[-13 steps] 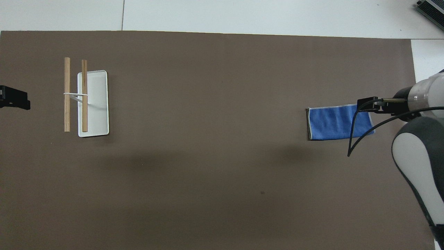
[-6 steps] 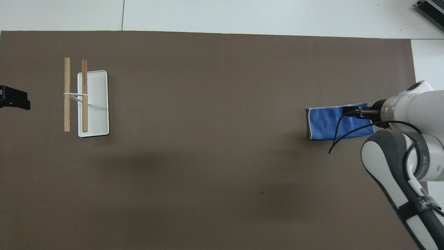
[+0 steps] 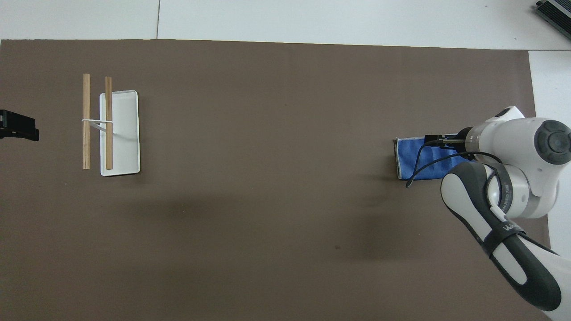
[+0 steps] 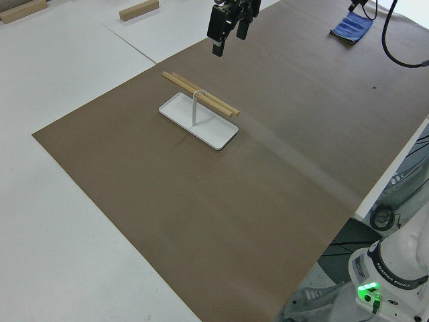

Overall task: Right arm passes towel to left arm to hang
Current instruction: 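Lower the right gripper onto the blue towel's near edge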

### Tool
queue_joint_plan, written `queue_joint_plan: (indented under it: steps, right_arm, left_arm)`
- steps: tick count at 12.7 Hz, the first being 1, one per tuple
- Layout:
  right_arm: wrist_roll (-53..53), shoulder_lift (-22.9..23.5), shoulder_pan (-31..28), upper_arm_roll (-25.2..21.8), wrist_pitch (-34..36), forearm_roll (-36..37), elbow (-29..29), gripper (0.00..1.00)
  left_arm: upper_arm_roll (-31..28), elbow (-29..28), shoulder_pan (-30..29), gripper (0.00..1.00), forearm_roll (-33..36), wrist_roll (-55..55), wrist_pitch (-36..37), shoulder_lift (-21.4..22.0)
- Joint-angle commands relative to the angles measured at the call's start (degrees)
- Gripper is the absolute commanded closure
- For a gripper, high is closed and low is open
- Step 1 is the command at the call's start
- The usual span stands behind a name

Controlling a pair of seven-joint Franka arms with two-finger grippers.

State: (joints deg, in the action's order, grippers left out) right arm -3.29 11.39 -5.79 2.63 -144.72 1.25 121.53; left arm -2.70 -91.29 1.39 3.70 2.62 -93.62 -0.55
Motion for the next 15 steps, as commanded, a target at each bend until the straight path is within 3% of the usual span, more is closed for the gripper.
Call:
queue_joint_plan:
  steps: [1, 5, 15]
  right_arm:
    - [2.32, 2.66, -0.45, 0.27, -3.53, -0.02, -0.24, 0.0]
    - [2.67, 4.95, -0.72, 0.27, -5.65, -0.02, -0.07, 0.0]
    - [8.92, 4.96, -1.51, 0.27, -5.84, -0.02, 3.1, 0.0]
  left_arm:
    - [0.15, -2.13, -0.34, 0.0, -0.53, -0.07, -0.24, 1.87]
    - [0.15, -2.13, -0.34, 0.0, -0.53, -0.07, -0.24, 1.87]
    - [0.15, -2.13, -0.34, 0.0, -0.53, 0.01, -0.24, 1.87]
